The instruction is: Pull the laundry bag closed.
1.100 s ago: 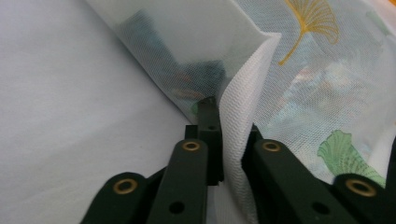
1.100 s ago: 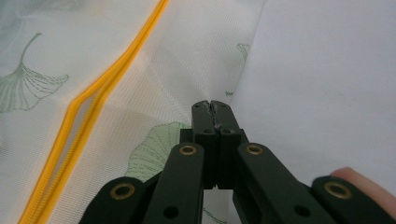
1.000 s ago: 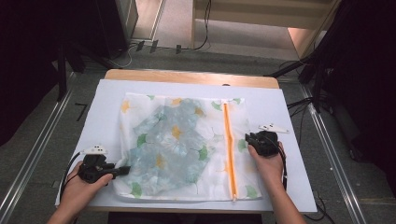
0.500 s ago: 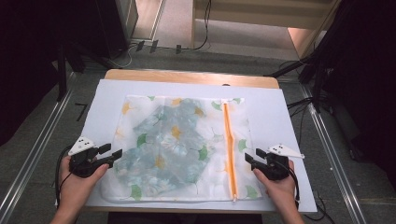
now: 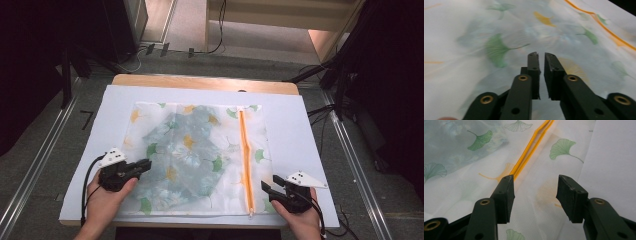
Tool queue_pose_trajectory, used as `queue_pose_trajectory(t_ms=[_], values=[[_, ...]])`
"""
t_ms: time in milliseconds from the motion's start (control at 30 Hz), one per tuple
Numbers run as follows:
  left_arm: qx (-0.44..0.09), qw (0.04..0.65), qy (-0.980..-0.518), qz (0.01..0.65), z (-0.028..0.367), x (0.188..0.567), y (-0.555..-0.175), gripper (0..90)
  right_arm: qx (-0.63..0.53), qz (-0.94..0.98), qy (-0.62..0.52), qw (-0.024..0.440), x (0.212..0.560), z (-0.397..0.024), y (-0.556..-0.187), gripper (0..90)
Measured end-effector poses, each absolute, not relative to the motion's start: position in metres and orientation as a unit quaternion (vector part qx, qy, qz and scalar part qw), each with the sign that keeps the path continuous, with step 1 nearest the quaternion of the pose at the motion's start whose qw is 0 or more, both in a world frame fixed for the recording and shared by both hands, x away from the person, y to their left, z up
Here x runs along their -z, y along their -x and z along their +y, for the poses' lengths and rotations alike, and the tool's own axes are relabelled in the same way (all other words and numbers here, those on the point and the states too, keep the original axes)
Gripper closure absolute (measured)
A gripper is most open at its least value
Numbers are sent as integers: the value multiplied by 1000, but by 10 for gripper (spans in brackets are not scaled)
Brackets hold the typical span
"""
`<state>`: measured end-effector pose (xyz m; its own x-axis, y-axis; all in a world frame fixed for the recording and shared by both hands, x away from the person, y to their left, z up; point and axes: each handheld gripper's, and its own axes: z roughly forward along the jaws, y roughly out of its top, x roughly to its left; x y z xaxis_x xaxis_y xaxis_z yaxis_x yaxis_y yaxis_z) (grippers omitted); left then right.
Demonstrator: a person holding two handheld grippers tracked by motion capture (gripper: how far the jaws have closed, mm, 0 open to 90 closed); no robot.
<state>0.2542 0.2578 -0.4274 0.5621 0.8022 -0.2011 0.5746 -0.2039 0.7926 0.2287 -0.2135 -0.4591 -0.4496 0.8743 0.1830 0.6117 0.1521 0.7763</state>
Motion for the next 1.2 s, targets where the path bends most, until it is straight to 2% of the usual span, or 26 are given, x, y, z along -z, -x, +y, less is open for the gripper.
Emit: queue_pose_trajectory(t_ms=[67, 167, 267, 333, 367, 433, 567, 800, 900, 1067, 1200], values=[[-118, 444, -771, 441, 251, 428, -254, 900, -408, 740, -512, 153, 460, -212, -229, 505], [-96, 440, -793, 410, 226, 433, -253, 900, -402, 743, -515, 145, 463, -212, -229, 518], [-69, 439, -810, 382, 192, 440, -250, 900, -407, 752, -504, 122, 465, -210, -223, 708], [-60, 439, -813, 377, 183, 441, -250, 900, -412, 761, -489, 108, 464, -207, -218, 789], [-43, 443, -818, 364, 164, 446, -248, 900, -412, 766, -481, 106, 463, -205, -215, 825], [-38, 439, -824, 356, 155, 448, -247, 900, -409, 776, -469, 106, 464, -201, -209, 857], [-12, 433, -844, 316, 106, 458, -241, 900, -411, 787, -452, 84, 466, -195, -202, 895], [4, 419, -861, 288, 67, 473, -241, 900, -401, 800, -439, 76, 468, -190, -195, 891], [7, 409, -866, 288, 62, 480, -242, 900, -402, 806, -427, 78, 470, -189, -192, 809], [0, 401, -867, 297, 57, 478, -243, 892, -401, 800, -437, 88, 472, -192, -186, 557], [4, 403, -869, 287, 49, 478, -239, 875, -409, 804, -421, 88, 472, -191, -181, 529]])
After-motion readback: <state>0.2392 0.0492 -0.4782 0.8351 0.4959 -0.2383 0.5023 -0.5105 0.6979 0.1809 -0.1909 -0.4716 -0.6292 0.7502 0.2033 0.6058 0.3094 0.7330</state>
